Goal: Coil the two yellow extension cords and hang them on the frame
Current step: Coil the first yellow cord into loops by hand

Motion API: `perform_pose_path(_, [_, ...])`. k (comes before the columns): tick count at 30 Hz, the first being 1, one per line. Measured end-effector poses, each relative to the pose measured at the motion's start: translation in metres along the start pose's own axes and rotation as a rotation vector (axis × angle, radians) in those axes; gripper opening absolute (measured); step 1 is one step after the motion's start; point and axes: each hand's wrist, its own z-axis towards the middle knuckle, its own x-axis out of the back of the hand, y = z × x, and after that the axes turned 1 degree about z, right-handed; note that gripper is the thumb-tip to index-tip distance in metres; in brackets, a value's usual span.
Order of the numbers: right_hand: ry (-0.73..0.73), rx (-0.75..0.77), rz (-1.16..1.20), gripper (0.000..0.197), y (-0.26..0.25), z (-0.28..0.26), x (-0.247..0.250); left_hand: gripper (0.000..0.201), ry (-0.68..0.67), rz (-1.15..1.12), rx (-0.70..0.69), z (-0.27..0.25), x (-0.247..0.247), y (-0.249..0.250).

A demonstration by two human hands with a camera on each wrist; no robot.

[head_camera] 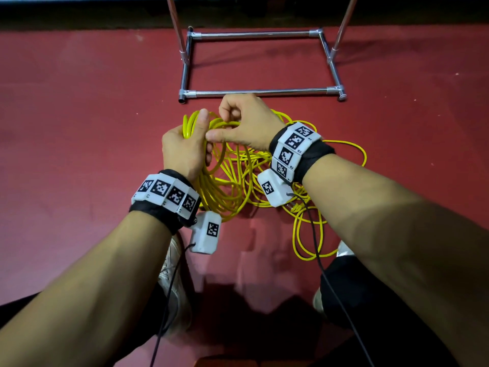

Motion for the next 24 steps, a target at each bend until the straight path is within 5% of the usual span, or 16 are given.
perform_pose_path(7, [0.004, -0.203, -0.032, 0.066, 0.037, -0.017, -0.006, 0.044, 0.076, -0.055, -0.032, 0.007, 0.003, 0.005])
perform_pose_path(11, [0.086, -0.294, -0.020, 0.060, 0.060, -0.033, -0.003, 0.041, 0.071, -0.016, -0.012, 0.010, 0.005, 0.000])
perform_pose_path(19, [0.060, -0.180, 0.085, 0.029, 0.052, -0.029, 0.005, 0.040, -0.057, 0.215, 0.098, 0.001, 0.001, -0.020])
perform_pose_path(24, [-0.103, -0.073, -0.025, 0.040, 0.026, -0.025, -0.023, 0.042, -0.076, 0.188, 0.140, -0.005, -0.007, -0.031])
